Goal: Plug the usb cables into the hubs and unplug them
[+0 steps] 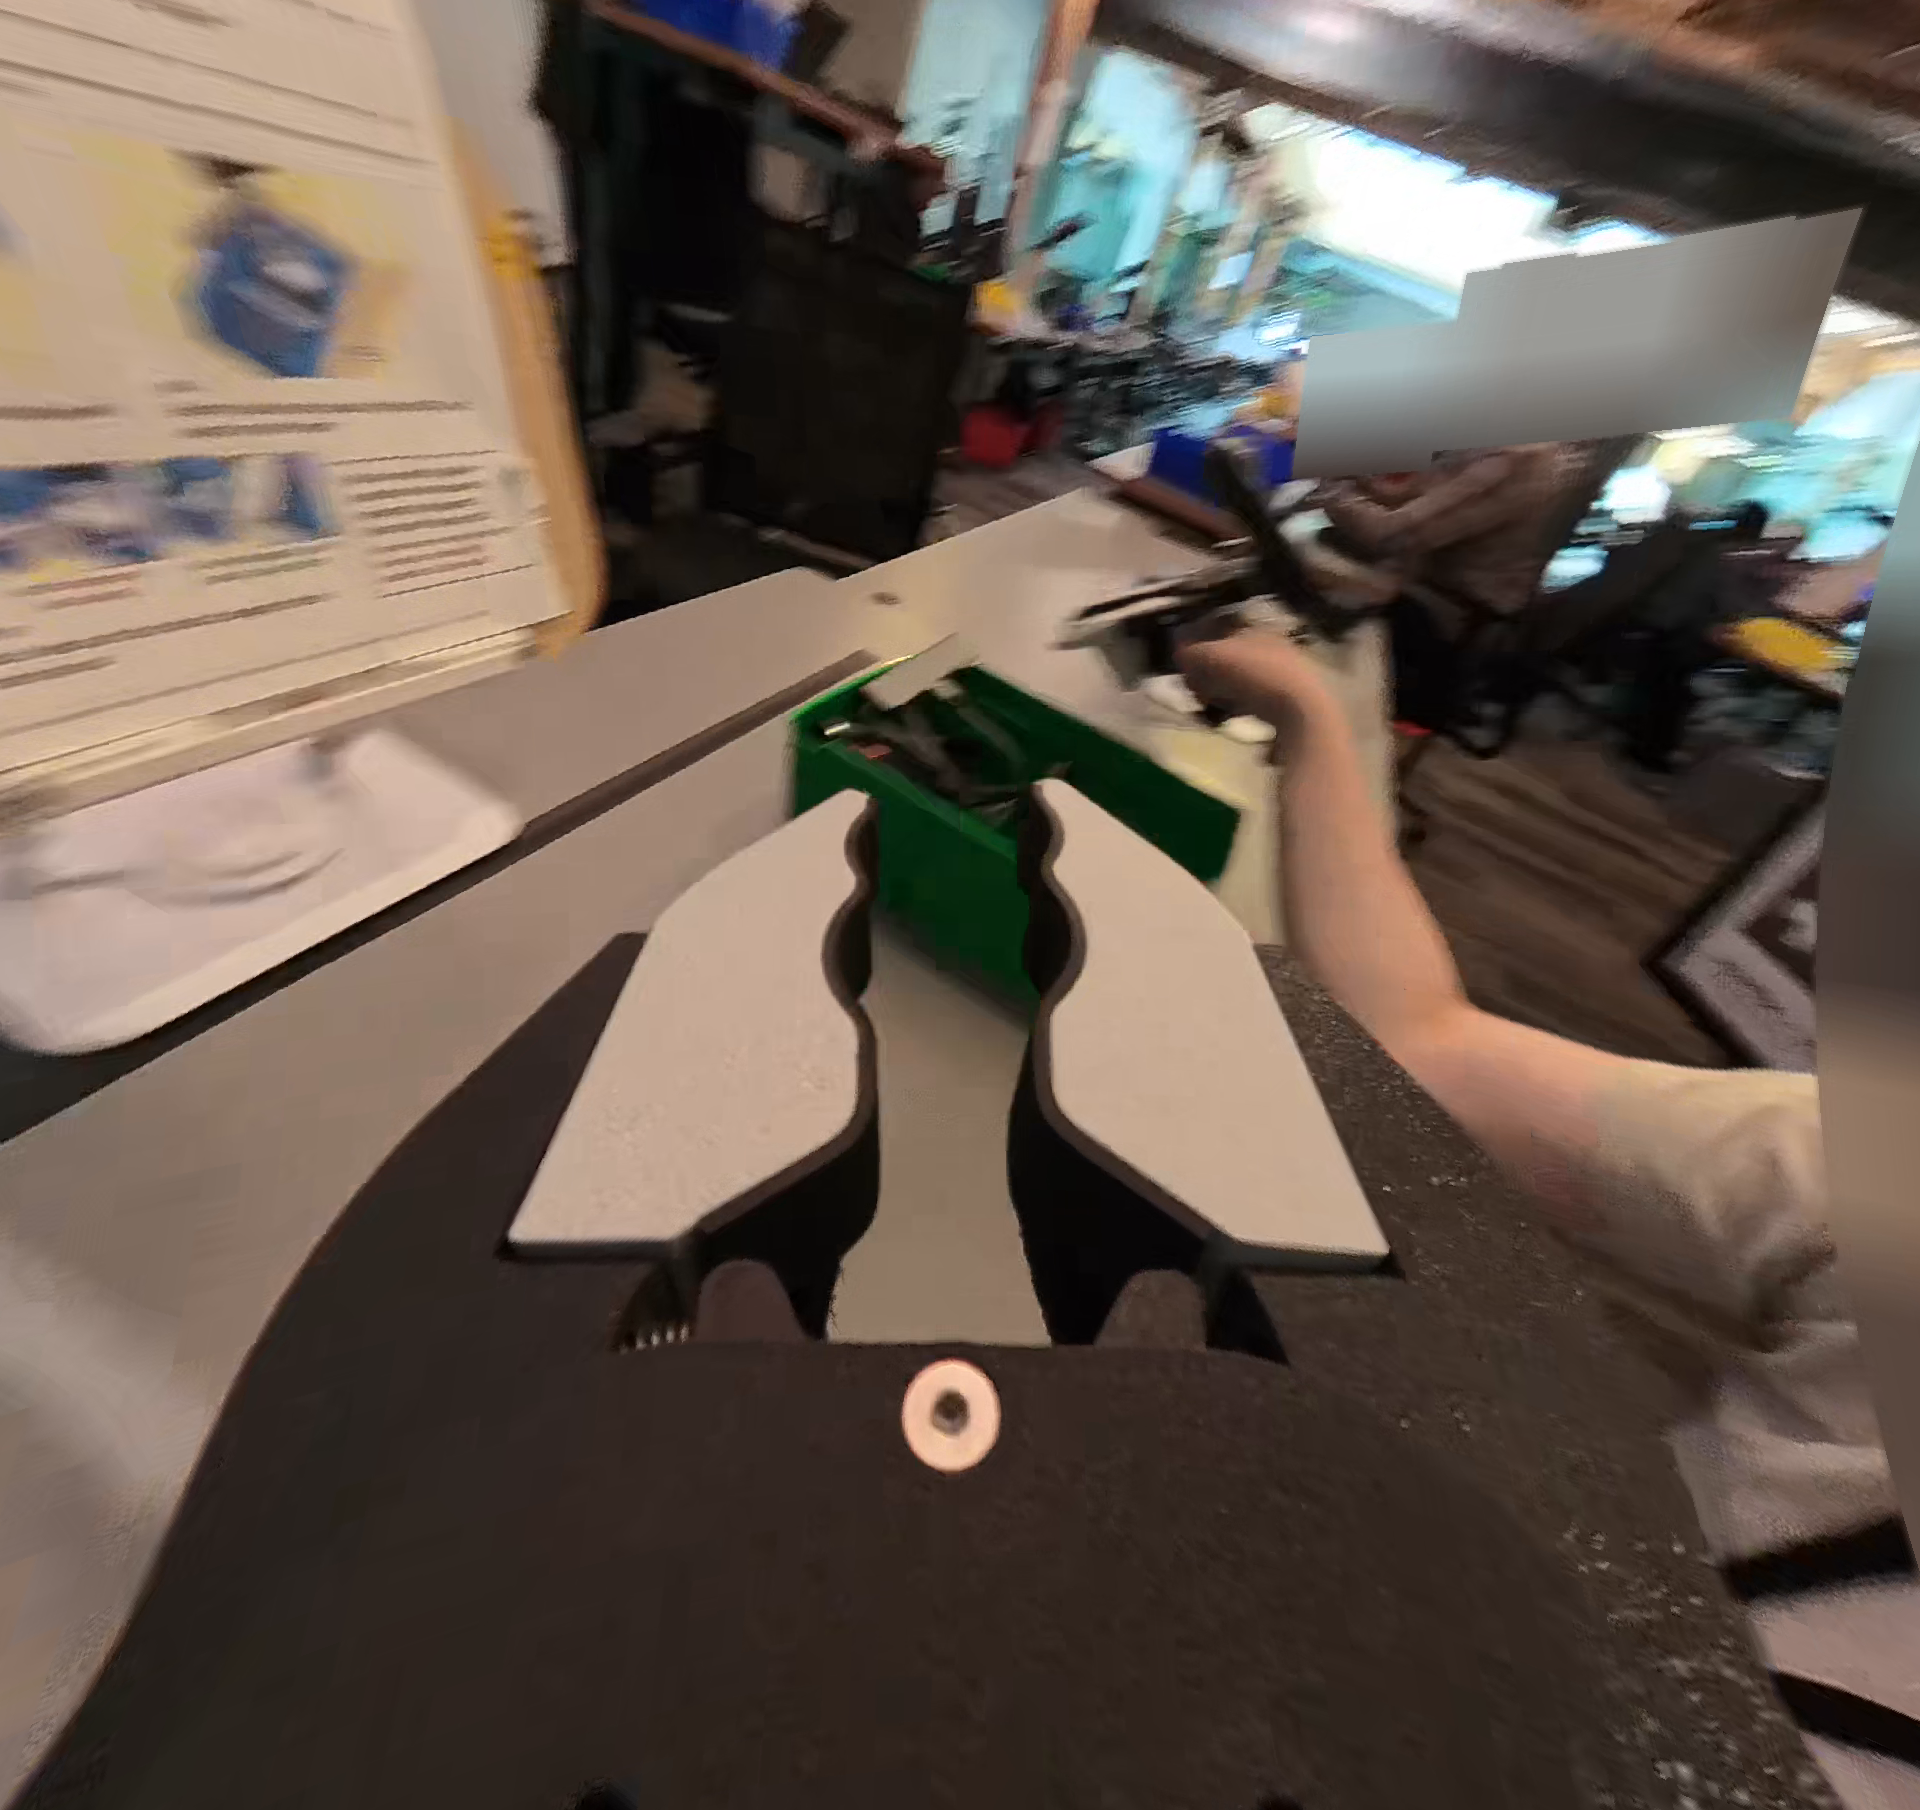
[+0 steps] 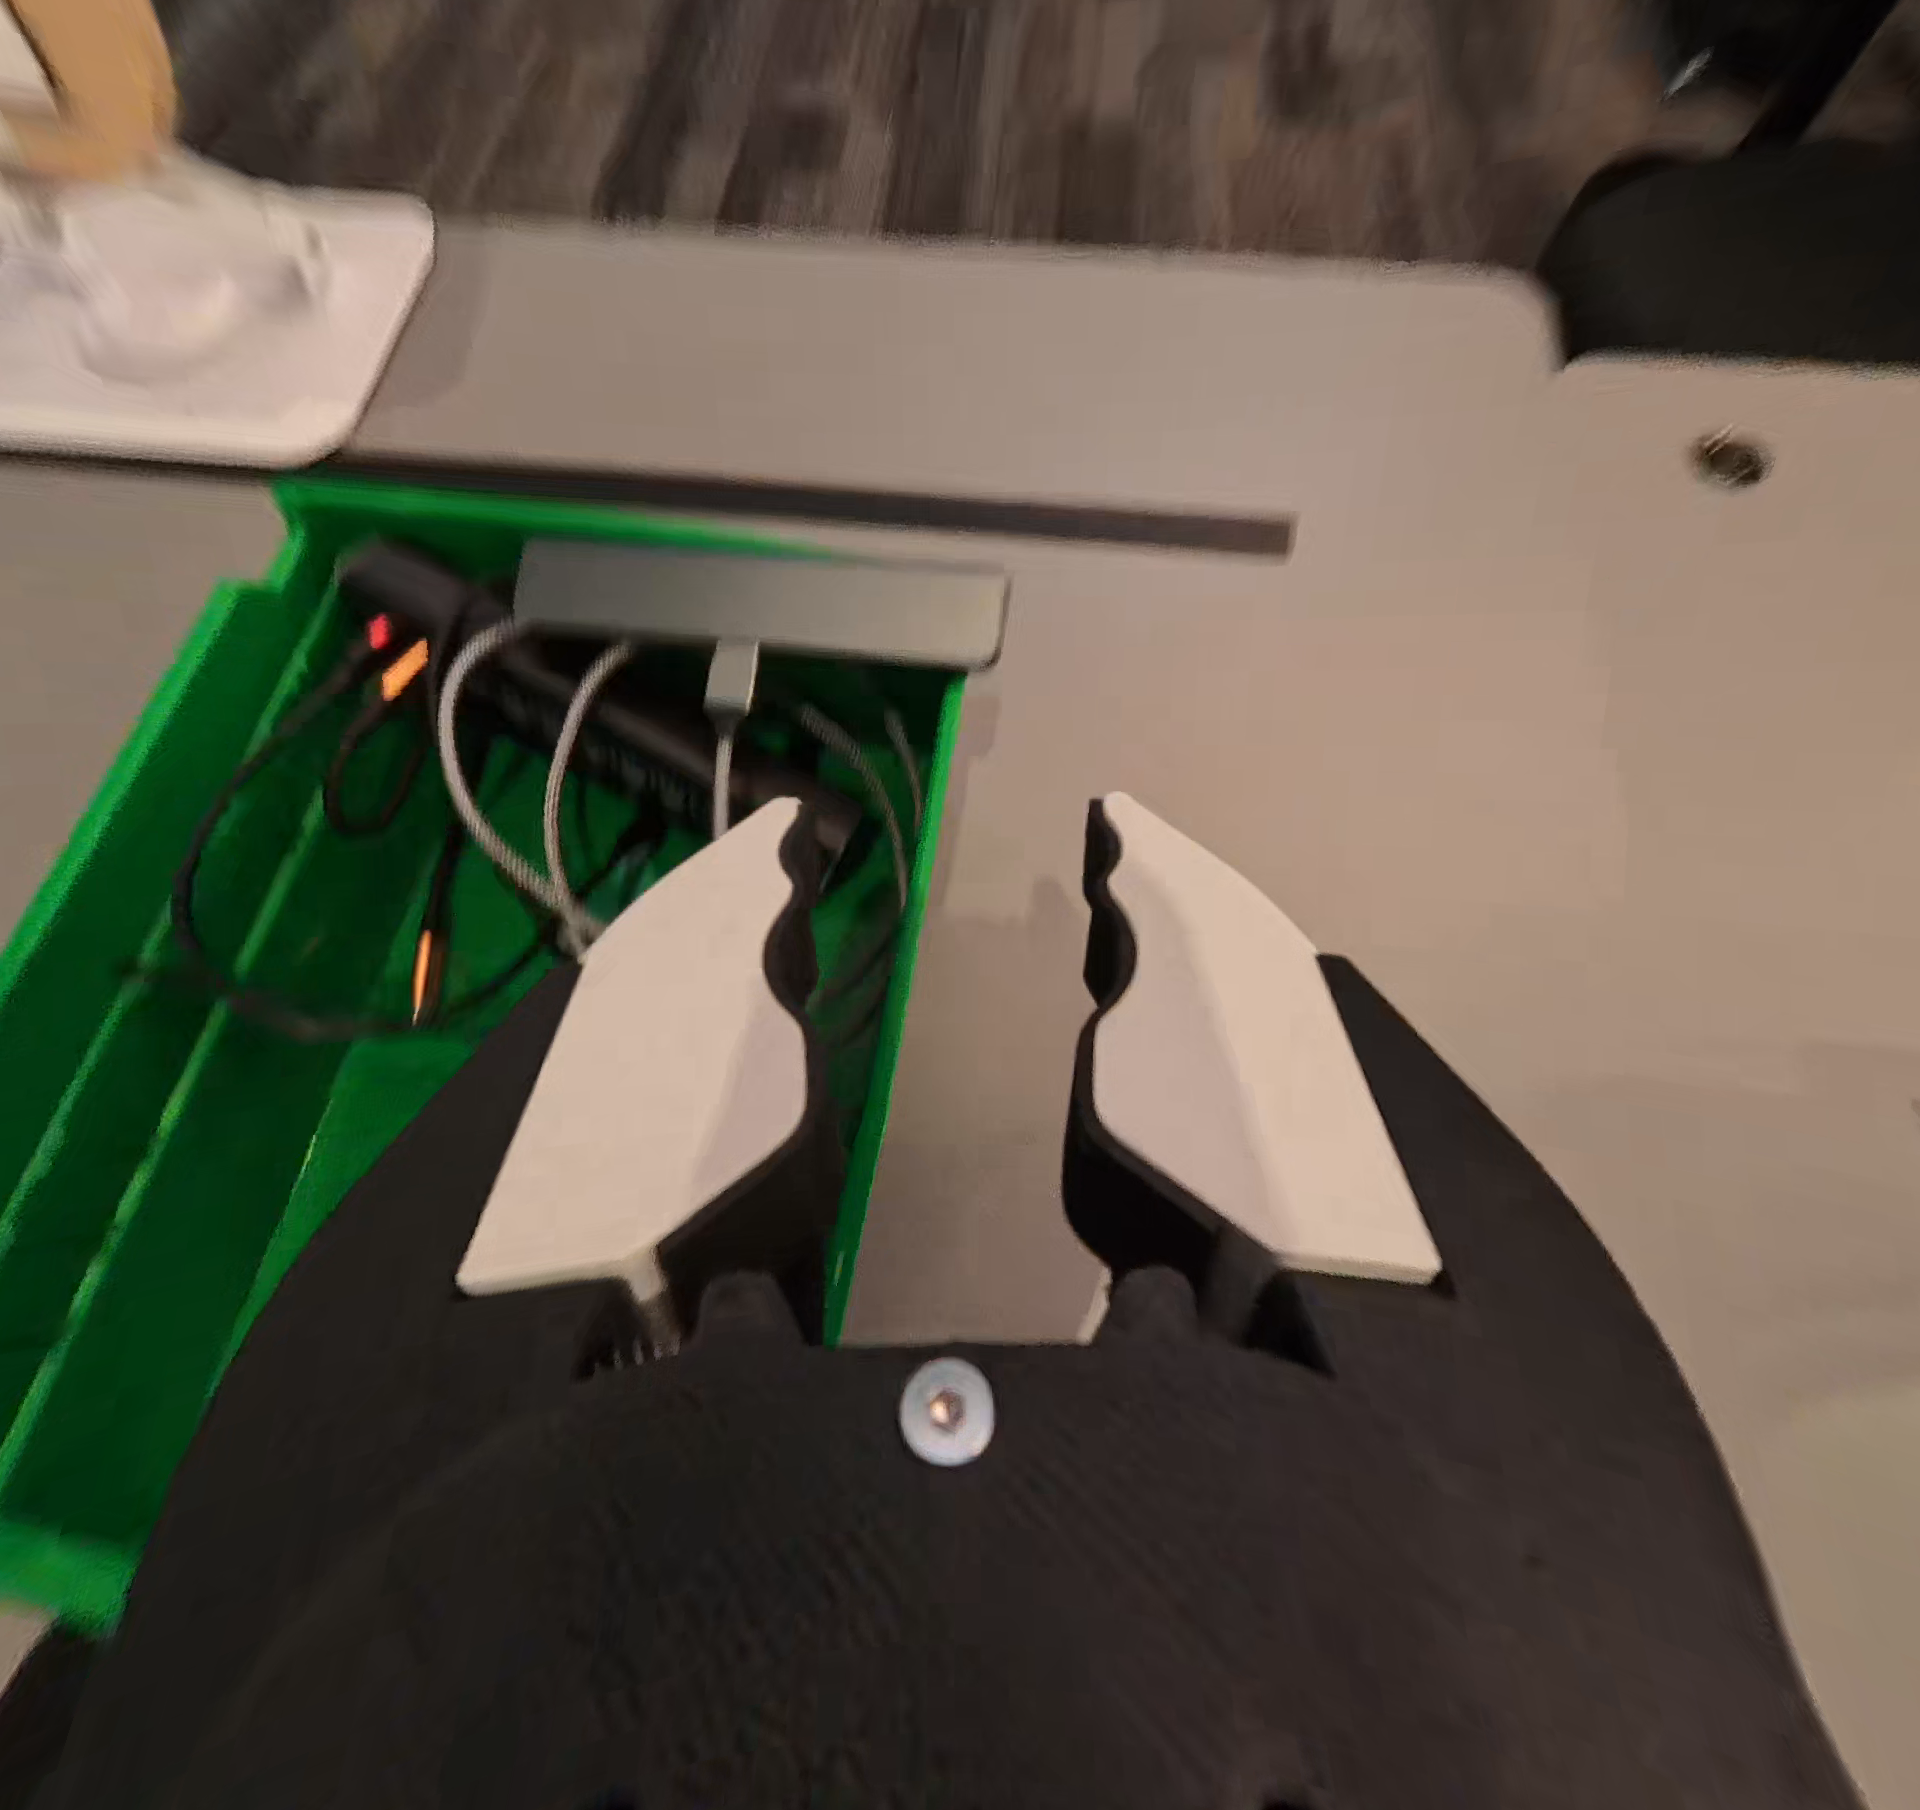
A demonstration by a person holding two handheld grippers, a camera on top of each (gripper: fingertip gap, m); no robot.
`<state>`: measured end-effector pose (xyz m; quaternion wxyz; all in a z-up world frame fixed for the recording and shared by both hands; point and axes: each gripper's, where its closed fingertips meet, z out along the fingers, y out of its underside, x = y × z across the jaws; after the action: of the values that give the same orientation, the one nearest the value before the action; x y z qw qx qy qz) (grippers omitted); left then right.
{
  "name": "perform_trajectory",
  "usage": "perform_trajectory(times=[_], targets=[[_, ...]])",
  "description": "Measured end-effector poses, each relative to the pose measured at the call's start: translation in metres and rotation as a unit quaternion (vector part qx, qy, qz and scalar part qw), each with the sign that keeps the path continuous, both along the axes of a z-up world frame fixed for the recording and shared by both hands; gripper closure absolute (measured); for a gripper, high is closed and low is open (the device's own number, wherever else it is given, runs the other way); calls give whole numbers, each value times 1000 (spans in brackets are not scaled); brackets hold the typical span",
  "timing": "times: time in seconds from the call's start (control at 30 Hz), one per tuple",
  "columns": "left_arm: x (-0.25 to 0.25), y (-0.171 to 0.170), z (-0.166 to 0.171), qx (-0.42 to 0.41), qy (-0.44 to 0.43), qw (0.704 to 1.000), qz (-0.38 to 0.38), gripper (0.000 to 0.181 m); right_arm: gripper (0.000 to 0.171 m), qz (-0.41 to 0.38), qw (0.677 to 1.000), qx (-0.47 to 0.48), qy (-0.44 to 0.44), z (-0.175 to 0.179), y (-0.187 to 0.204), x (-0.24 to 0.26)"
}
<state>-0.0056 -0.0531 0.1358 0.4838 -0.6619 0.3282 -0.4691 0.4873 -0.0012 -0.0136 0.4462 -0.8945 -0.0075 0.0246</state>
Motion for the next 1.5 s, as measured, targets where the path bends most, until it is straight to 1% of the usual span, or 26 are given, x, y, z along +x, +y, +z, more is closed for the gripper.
perform_trajectory(times=[0.07,0.13,0.17,0.2,0.23,0.3,0.37,0.4,0.47,0.53,0.57,0.63,0.67,0.73,0.77,0.8,0.87,0.9,0.93,1.03,1.07,1.17,1.27,1.33,1.4,1.5], targets=[[-51,20,-11,3,69,989,128,152,121,34,995,-91,3,-28,-15,-11],[-115,36,-25,-9,130,955,265,137,121,46,984,-172,-13,-53,-28,-15],[-147,40,-33,-23,149,933,325,124,125,42,978,-201,-22,-63,-32,-14],[-177,43,-41,-45,152,912,378,114,139,31,973,-225,-29,-72,-33,-12],[-203,44,-52,-77,142,894,418,112,144,19,968,-247,-30,-79,-35,-10],[-249,45,-80,-149,142,859,469,113,148,9,961,-278,-2,-90,-39,-13],[-285,43,-114,-209,173,818,507,112,150,4,957,-290,20,-94,-41,-16],[-296,41,-132,-242,191,803,511,110,153,4,957,-289,33,-94,-41,-18],[-305,39,-166,-305,223,780,499,108,163,9,956,-285,61,-94,-42,-23],[-308,41,-198,-352,261,760,480,109,163,8,956,-282,85,-94,-43,-25],[-307,41,-213,-376,278,750,468,115,163,8,956,-279,92,-93,-43,-26],[-295,39,-235,-418,291,749,424,124,162,7,955,-279,99,-93,-43,-26],[-289,40,-242,-431,294,751,405,136,162,6,955,-281,98,-93,-43,-26],[-295,41,-245,-426,324,734,417,164,164,4,954,-288,88,-94,-44,-26],[-291,39,-248,-433,331,735,402,172,164,4,953,-292,84,-94,-44,-27],[-281,37,-249,-439,333,745,376,176,164,6,952,-294,85,-93,-44,-30],[-259,34,-250,-441,342,764,325,174,161,16,949,-296,104,-93,-44,-38],[-250,33,-250,-433,362,766,308,173,161,21,948,-297,114,-92,-43,-43],[-243,33,-251,-422,392,762,295,174,160,27,946,-300,119,-92,-43,-47],[-224,30,-253,-407,469,736,269,169,160,44,945,-309,100,-92,-43,-57],[-215,27,-253,-413,477,733,256,168,160,45,943,-315,94,-92,-43,-61],[-187,23,-253,-413,488,736,224,164,161,52,942,-325,65,-92,-41,-69],[-173,26,-254,-403,512,723,228,168,159,77,940,-326,60,-91,-36,-85],[-160,27,-254,-397,522,721,223,169,158,95,938,-326,62,-91,-32,-99],[-146,26,-254,-390,530,723,209,167,158,107,936,-329,60,-90,-30,-112],[-126,22,-252,-380,533,736,174,162,158,122,933,-335,51,-90,-28,-127]])
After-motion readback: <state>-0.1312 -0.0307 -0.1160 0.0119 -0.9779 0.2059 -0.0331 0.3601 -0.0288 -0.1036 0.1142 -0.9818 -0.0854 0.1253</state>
